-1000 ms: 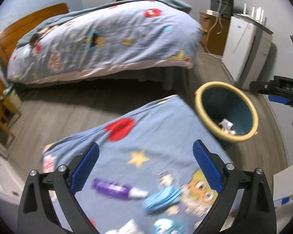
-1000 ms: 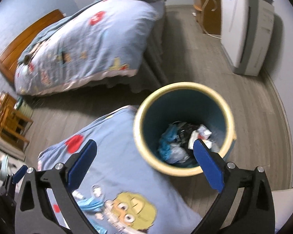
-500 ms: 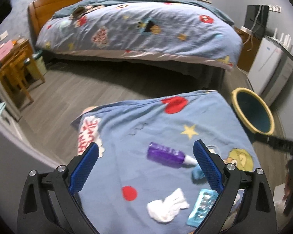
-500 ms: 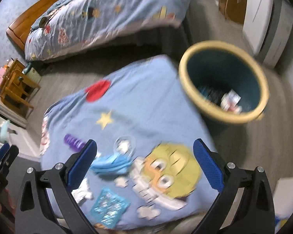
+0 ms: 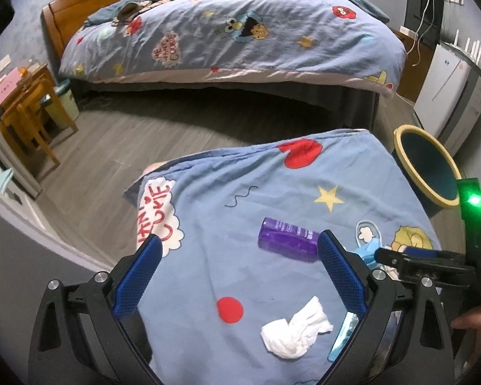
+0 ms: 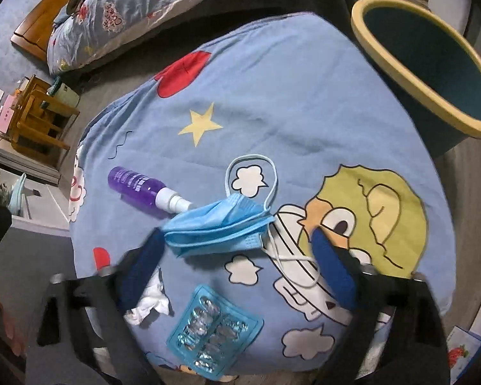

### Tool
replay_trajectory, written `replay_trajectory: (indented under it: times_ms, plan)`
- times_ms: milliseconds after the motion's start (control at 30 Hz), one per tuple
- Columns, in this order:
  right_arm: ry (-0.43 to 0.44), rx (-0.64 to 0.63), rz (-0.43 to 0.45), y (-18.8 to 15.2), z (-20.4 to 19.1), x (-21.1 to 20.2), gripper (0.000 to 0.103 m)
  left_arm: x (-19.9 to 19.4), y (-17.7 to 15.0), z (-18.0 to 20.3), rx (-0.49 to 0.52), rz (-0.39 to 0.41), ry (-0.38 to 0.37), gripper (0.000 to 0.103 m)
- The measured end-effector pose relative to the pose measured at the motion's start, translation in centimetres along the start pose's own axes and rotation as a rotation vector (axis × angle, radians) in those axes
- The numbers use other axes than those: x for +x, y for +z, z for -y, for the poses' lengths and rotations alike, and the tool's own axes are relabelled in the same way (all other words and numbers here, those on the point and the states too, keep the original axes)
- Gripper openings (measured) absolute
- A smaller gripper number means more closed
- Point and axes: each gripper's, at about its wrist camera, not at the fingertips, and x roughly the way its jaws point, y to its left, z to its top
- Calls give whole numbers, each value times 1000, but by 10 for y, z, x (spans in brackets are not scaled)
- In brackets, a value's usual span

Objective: Collect trash
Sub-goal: 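Grasp the blue face mask with the right tool, then carry the mask toward the bin with the right tool while the left tool grasps the purple spray bottle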

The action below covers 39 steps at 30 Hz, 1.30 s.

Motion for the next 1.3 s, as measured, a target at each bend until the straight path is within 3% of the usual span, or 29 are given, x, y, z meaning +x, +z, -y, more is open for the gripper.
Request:
replay_trajectory:
  times_ms: [67,167,233,567,900,1033,1300]
  plan:
    - [21,14,-28,1,2,9,63,1,0,-1,-6,-1,-3,96]
    - [42,20,-62,0,2,20,41,2,1,0,-6,-1,-5,96]
    - [50,12,-75,-1,2,24,10,3,1,2,-1,-3,2,96]
    - [76,-26,-20,9,-5,-16,4,11,4,11,17,-9,20,96]
    - [-14,-182,153,64,-3,-119,4,24,7,28,5,-32,-6,96]
    - [-32,-169,198,71,20,-126,4,38,4,37,10,-62,6,96]
    - [3,-140,165,82,35,-108,0,79,-1,52,-73,-140,32,96]
